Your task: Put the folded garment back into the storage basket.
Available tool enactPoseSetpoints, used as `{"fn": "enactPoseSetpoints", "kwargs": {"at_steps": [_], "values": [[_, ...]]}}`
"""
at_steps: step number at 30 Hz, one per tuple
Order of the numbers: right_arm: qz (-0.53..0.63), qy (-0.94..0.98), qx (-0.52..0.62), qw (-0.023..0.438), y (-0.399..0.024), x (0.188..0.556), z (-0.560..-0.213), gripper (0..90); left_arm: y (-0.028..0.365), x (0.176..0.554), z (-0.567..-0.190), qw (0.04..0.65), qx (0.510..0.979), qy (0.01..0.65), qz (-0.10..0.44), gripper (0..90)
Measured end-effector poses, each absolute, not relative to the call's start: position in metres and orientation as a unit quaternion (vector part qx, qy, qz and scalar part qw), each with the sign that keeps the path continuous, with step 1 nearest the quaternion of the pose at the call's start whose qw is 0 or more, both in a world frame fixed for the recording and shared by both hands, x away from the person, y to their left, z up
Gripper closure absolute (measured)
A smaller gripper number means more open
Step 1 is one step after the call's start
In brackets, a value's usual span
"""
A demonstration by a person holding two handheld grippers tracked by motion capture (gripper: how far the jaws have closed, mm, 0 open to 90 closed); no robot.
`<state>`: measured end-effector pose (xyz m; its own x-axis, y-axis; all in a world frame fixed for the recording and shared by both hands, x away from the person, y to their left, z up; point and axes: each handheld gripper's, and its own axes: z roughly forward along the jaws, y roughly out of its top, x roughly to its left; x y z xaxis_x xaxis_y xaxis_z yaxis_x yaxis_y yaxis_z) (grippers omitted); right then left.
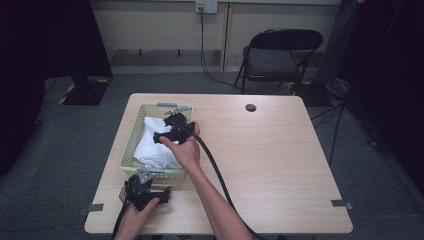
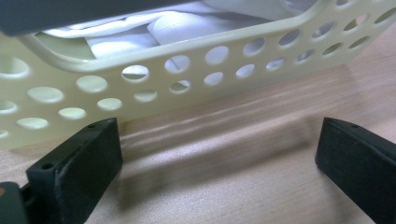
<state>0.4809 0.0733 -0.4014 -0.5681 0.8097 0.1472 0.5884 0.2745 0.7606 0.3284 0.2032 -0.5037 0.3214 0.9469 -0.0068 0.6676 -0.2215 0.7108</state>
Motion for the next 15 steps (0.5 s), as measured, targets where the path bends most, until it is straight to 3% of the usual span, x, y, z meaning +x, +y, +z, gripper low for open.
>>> {"fn": "enactPoseSetpoints", "kwargs": {"at_steps": [15], "values": [[0.414, 0.778, 0.448, 0.153, 0.052, 0.471, -0.393, 4.2, 0.203, 0.328, -0.504, 0.315, 0.749, 0.539, 0.222, 0.0]]}}
